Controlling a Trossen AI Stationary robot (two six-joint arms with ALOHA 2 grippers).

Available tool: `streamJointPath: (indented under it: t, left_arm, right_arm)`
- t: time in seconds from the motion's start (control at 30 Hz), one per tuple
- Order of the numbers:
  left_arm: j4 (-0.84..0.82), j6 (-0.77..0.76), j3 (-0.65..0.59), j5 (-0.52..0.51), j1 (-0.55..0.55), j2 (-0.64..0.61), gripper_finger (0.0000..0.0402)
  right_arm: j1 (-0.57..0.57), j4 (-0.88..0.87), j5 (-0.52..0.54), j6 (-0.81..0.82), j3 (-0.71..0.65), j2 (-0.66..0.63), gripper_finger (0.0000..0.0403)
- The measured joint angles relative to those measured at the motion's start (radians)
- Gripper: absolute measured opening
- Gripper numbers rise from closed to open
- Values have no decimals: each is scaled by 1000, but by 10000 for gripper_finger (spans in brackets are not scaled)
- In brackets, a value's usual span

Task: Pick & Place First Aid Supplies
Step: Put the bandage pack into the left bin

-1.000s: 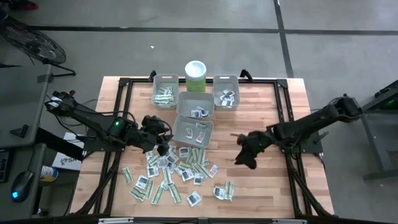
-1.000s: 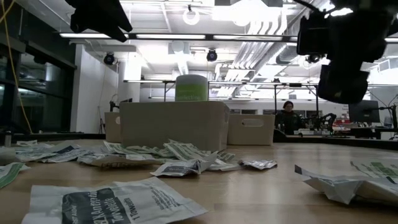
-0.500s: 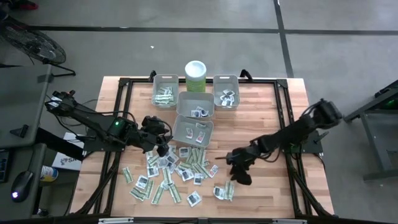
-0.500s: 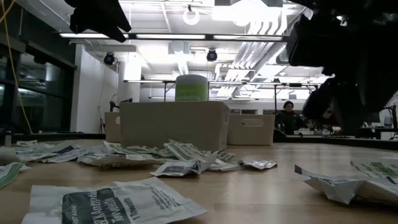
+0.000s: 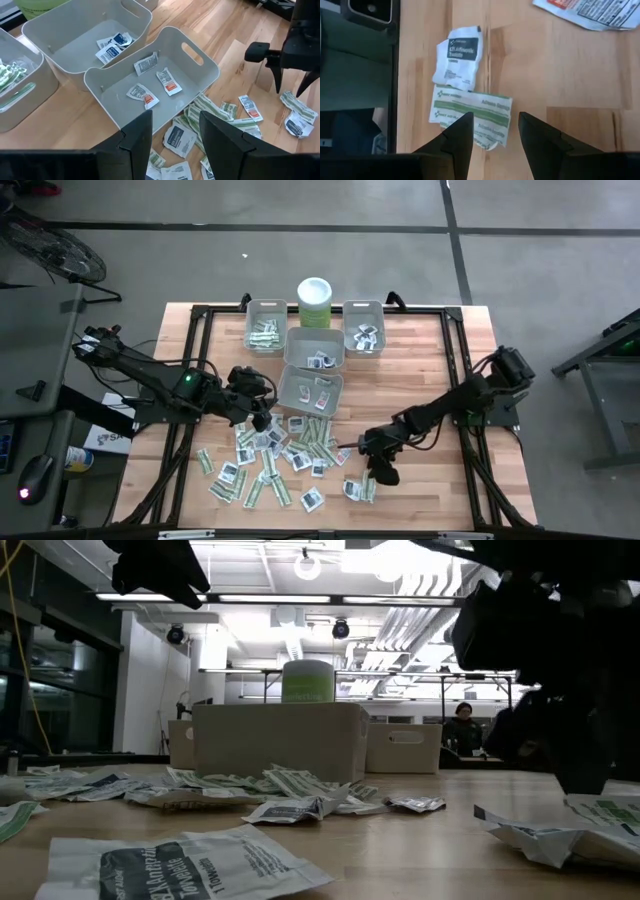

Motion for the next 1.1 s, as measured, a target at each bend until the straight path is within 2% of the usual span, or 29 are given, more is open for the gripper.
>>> streamJointPath:
  t: [0.53,0.7,1.0,1.1]
  left_arm:
    - [0,0,0,0,0,0,162]
    - [-1,0,0,0,0,0,162]
    - [-2,0,0,0,0,0,162]
    - [-2,0,0,0,0,0,162]
  right_arm:
    - [29,-7,52,21,0,10,133]
    - [32,-14,70,56,0,10,101]
    - [29,-14,68,70,0,10,11]
    - [29,-7,69,86,0,10,4]
